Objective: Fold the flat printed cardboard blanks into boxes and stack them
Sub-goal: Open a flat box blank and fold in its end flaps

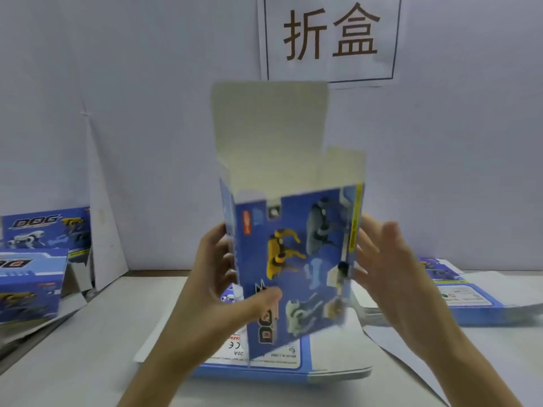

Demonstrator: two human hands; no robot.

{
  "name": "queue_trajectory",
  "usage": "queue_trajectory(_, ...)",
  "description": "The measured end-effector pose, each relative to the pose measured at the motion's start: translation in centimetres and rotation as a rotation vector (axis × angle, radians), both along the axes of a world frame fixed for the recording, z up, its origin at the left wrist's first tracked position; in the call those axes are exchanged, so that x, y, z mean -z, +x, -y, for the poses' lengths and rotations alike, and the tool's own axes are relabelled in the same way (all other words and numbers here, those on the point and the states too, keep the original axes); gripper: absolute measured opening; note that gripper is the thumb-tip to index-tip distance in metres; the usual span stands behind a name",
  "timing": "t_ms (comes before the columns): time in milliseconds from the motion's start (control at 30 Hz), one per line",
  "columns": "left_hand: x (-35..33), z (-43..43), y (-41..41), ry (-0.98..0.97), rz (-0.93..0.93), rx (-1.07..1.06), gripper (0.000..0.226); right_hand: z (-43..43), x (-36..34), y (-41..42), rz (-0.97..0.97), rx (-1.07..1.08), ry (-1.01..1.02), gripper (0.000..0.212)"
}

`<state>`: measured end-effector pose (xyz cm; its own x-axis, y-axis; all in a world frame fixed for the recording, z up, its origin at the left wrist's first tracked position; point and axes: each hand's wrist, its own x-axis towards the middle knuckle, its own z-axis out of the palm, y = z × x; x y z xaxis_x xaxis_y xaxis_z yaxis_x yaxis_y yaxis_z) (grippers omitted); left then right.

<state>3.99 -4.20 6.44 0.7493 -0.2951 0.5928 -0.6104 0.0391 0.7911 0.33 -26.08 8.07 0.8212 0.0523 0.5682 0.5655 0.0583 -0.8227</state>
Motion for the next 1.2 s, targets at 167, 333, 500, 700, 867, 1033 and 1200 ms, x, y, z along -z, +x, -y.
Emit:
queue_trajectory(167, 0.3, -0.4, 0.0, 0.198, 0.238, -0.031, 0.092, 0.9, -0.1, 0.2, -0.154, -0.12, 0.212, 0.053)
queue_trajectory(333, 0.2, -0.4, -0.1, 0.252, 0.284, -0.074, 0.086, 1.7, 0.1, 0.5, -0.303, -0.251, 0.329, 0.068)
queue_trajectory(500, -0.1, -0.9, -0.3, 0.274, 0.274, -0.09, 0.085, 1.9, 0.2, 0.5, -0.315, -0.353, 0.367, 0.065)
queue_trajectory(700, -0.3, -0.5, -0.1, 0.303, 0.445, -0.269, 0.094, 2.4, 1.0, 0.7, -0.37, -0.524, 0.426, 0.062)
queue_trajectory(867, 0.4, -0.3, 0.5, 0.417, 0.525, -0.278, 0.091, 1.2, 0.6, 0.5, -0.339, -0.208, 0.361, 0.037)
queue_trajectory(1033, 0.8, 0.6, 0.2, 0.385, 0.499, -0.275, 0.097, 1.5, -0.2, 0.0, -0.111, 0.146, 0.073, 0.039)
queue_trajectory(1200, 0.2, 0.8, 0.0, 0.316, 0.48, -0.347, 0.09, 1.5, 0.8, 0.5, -0.044, 0.281, -0.253, 0.042)
